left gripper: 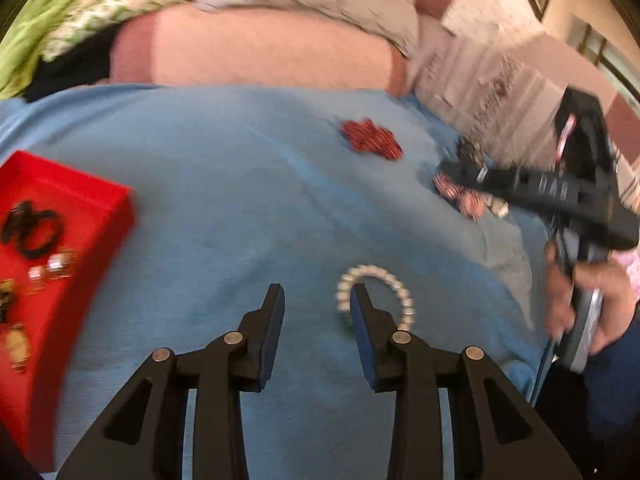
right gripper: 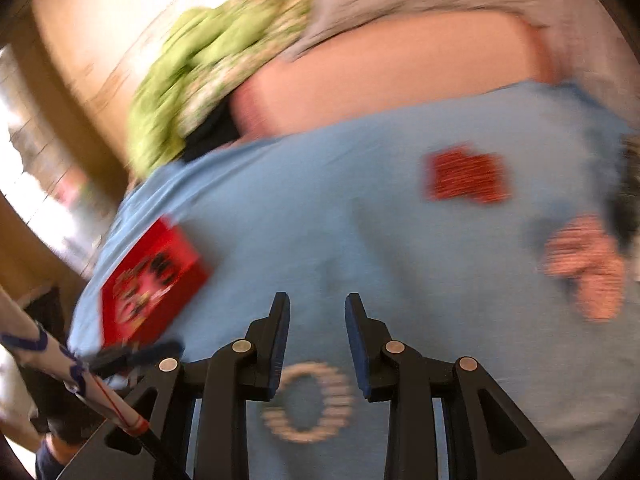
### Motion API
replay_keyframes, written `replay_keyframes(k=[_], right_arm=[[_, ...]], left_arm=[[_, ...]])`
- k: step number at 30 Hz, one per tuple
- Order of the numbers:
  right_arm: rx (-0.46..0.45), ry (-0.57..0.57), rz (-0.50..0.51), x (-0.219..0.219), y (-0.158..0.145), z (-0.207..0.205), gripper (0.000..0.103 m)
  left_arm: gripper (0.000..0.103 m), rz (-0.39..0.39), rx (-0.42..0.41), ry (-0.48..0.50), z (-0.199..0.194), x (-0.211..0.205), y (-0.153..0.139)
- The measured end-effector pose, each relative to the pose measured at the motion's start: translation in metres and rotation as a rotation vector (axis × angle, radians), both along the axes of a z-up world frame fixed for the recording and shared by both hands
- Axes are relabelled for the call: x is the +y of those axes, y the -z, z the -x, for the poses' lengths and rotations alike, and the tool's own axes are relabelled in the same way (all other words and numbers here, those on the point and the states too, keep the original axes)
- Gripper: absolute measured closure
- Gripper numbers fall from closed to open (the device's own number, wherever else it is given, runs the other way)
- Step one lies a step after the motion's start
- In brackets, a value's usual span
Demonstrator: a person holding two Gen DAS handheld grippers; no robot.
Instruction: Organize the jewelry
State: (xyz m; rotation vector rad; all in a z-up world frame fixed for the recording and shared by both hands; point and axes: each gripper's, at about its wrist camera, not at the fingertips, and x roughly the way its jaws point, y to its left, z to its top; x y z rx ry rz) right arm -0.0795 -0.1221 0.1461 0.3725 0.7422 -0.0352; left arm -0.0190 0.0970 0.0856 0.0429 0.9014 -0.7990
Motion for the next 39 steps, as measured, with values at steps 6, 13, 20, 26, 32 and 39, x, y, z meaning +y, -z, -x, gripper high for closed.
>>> replay_keyframes(k=[6,13,20,26,32,39], right_arm=[[0.027,0.269,0.129,-0.082,0.001,0.031,0.047],[0.095,0.347,0.004,-0.129,0.029,0.025,0.047],[0.191,0.316,0.048,-0.123,0.051,0.007,0.093],[0.056,0.275,0.112,-0.096,0.02,0.019,0.097],[-0.147,0.109,0.066,-0.052,-0.014,0.021,0.097],[-0.236,-0.065,0.064,0.011,-0.033,0.019,0.097]], left_arm=[[0.062,-0.052,0.029,0.018,-0.001,-0.034,0.017],[0.052,-0.156,-0.025,0.019,-0.001,-0.055,0.033],[0.094,-0.172,-0.089,0.03,0.002,-0.07,0.033],[0.094,-0.095,-0.098,-0.006,-0.005,-0.051,0.015],[0.094,-0.014,-0.14,-0.037,-0.005,-0.029,-0.012],[0.094,0.055,-0.203,-0.108,-0.003,0.01,-0.049]])
